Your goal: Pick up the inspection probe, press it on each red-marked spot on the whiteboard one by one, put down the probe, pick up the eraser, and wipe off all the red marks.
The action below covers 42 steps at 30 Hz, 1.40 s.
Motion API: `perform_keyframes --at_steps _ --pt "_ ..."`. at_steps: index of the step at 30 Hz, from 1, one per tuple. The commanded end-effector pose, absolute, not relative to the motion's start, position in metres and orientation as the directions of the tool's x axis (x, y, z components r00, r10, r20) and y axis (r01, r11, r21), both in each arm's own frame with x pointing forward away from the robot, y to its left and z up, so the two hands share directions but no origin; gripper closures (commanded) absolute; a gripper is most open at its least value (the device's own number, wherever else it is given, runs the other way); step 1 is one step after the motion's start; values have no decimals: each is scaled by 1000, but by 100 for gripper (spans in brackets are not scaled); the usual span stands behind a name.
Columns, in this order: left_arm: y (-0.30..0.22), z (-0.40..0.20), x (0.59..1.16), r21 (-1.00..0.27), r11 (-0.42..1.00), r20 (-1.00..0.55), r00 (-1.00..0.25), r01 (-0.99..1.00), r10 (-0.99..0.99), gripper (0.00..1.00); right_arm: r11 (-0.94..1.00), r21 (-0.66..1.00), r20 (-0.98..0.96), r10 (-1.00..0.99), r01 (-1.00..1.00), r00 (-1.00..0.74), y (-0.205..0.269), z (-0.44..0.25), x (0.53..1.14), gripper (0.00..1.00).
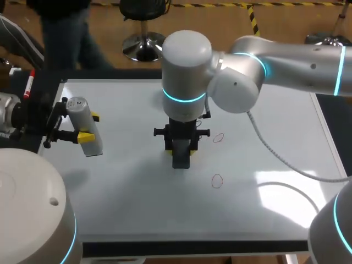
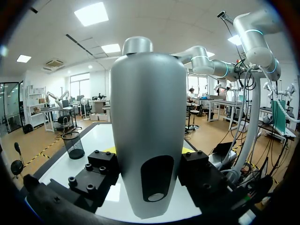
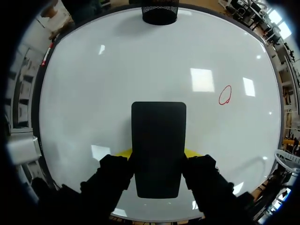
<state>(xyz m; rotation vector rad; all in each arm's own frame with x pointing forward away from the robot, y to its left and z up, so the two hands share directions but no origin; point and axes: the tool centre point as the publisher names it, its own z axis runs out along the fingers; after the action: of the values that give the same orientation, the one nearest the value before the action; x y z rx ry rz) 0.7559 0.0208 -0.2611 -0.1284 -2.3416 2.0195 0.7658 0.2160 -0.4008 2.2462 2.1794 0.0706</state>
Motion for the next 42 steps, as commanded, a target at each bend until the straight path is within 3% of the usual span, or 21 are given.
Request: perform_keyframes --at_steps 1,23,42 --pt "21 -261 756 -989 143 -21 -995 35 95 100 -21 34 12 1000 999 21 232 -407 769 100" --pt "21 -261 756 -989 143 -21 -995 35 95 100 23 31 49 998 999 -25 252 -426 761 100" --pt "21 -261 756 -989 143 -21 -995 35 95 100 -48 24 40 998 999 47 195 -434 773 100"
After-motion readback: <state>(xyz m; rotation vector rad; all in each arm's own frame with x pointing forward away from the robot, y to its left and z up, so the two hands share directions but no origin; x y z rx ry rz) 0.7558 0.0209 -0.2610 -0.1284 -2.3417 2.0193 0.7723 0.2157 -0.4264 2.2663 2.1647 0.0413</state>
